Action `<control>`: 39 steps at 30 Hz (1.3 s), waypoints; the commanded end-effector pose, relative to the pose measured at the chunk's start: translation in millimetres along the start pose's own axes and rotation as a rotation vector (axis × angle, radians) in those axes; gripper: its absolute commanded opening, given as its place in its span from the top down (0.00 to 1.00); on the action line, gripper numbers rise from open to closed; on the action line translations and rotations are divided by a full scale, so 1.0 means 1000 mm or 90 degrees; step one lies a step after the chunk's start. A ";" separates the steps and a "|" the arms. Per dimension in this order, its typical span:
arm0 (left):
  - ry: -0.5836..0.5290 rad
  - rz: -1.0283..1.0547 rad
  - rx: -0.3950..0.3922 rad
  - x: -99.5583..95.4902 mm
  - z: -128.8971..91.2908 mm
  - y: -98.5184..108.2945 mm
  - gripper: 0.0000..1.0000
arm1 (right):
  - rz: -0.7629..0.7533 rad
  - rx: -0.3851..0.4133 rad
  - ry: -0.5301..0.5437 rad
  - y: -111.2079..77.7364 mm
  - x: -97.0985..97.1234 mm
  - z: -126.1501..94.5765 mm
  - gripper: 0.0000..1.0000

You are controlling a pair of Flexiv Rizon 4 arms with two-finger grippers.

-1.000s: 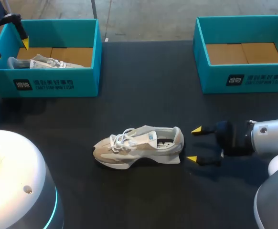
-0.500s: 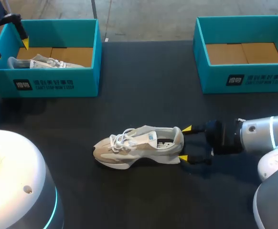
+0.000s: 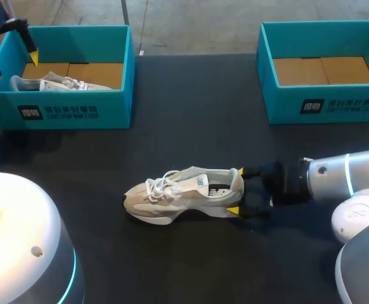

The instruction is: Take the shoe out of the shoebox, open the shoe tongue, remove and reinsert the insole, then place the shoe into the shoebox

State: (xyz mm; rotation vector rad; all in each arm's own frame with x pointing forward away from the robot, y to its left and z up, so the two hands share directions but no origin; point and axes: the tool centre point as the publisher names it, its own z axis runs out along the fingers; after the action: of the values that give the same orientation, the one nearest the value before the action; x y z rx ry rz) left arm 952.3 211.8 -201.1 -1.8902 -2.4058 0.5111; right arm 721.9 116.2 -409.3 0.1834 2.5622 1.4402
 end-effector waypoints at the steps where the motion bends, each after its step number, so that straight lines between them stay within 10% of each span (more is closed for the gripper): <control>1: 0.000 0.001 -0.002 0.001 0.001 -0.001 0.00 | 0.000 0.002 0.004 0.003 -0.001 0.009 0.00; 23: 0.000 0.001 -0.002 0.001 0.001 -0.001 0.00 | 0.004 -0.002 0.038 0.000 0.005 0.033 0.00; 25: 0.000 0.001 -0.002 0.001 0.001 -0.001 0.00 | 0.006 -0.001 0.039 0.000 0.005 0.034 0.50; 28: 0.000 0.001 -0.002 0.001 0.001 -0.001 0.00 | 0.007 -0.003 0.044 -0.002 0.006 0.037 1.00; 39: 0.000 0.001 -0.002 0.001 0.001 -0.001 0.00 | 0.005 -0.002 0.055 -0.003 0.010 0.039 1.00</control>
State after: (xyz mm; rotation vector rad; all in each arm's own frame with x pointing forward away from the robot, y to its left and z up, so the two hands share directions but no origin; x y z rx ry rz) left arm 952.3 211.8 -201.1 -1.8902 -2.4058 0.5111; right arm 722.0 142.9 -426.3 0.1339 2.6247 1.4937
